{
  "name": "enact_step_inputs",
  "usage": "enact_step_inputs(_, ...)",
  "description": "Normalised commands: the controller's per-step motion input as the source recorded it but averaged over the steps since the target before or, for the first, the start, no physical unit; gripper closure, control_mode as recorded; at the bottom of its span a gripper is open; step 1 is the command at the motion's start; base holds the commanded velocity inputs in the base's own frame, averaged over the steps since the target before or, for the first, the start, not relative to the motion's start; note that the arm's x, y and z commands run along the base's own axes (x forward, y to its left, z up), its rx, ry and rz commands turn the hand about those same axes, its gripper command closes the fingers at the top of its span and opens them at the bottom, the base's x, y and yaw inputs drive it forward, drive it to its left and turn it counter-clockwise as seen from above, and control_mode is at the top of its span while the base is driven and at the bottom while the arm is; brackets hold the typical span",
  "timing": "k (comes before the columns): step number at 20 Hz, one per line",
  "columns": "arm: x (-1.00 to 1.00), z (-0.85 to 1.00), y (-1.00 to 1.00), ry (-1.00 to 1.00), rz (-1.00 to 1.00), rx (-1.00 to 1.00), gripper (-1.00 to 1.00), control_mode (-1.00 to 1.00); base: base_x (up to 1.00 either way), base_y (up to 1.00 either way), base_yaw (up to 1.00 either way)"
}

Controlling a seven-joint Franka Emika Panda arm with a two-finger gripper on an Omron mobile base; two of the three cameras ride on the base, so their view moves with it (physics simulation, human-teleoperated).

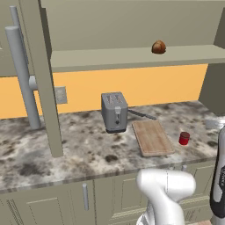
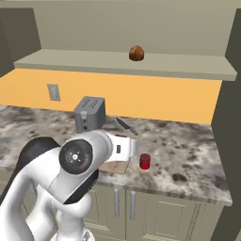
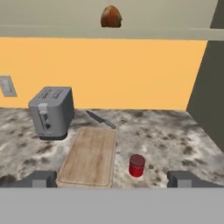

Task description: Pick the bread, place it on the cutting board, pick the jam, place it on the counter, and close the cabinet.

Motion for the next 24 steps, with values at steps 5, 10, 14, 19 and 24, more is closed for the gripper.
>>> enact_step_inputs(5, -0.72, 0.35, 0.03, 0.01, 0.0, 0.01, -1.0, -1.0, 0.0, 0.0, 0.0)
enact_step_inputs(10, -0.76, 0.48, 0.0, 0.0, 0.0, 0.0, -1.0, -1.0, 0.0, 0.0, 0.0)
enact_step_inputs(14, -0.48, 0.74, 0.01, 0.0, -0.01, 0.01, -1.0, -1.0, 0.0, 0.0, 0.0)
enact_step_inputs(19, -0.19, 0.79, 0.05, 0.0, -0.01, 0.0, -1.0, -1.0, 0.0, 0.0, 0.0)
enact_step_inputs(24, -0.01, 0.59, 0.01, 0.0, 0.0, 0.0, -1.0, -1.0, 0.0, 0.0, 0.0)
